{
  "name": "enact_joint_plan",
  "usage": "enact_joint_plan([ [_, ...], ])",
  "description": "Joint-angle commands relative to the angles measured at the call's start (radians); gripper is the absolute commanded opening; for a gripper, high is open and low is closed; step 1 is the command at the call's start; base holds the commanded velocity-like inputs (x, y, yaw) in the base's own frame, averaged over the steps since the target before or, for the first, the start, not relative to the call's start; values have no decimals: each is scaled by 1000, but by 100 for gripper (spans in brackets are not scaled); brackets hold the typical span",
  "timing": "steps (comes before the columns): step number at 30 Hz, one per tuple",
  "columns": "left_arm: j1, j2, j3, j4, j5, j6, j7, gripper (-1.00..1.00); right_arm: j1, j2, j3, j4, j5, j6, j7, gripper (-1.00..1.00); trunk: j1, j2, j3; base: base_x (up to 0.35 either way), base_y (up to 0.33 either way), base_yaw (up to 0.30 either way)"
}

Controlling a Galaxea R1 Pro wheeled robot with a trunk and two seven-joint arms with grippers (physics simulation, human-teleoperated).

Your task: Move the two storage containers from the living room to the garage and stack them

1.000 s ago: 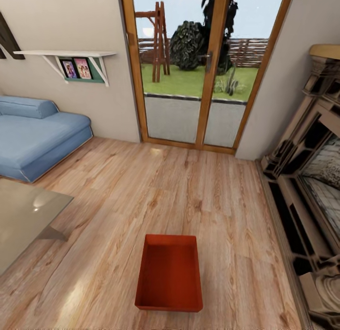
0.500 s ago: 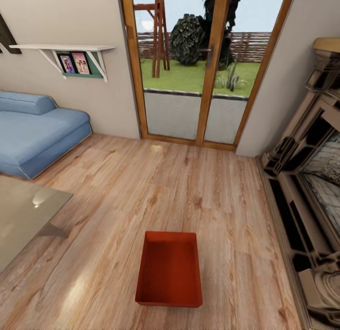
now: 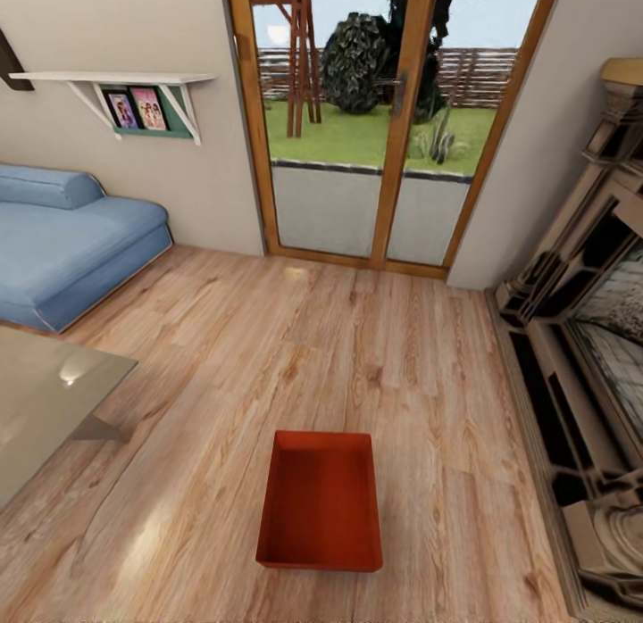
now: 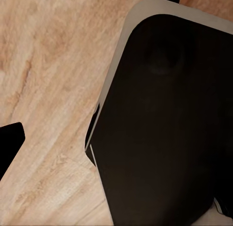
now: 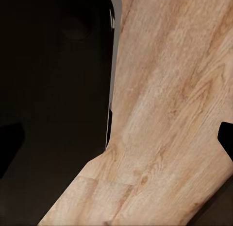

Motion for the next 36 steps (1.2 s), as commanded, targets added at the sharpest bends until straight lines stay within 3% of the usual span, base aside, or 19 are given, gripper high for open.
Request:
enact_joint_plan([
  [1,0,0,-1,0,4,-3,2,100,-1,0,8,3,-10,-6,0,100,0,0,-2,0,0,0],
  [36,0,0,0,0,4,-3,2,100,-1,2,8,3,8,-6,0,100,0,0,-58,0,0,0],
])
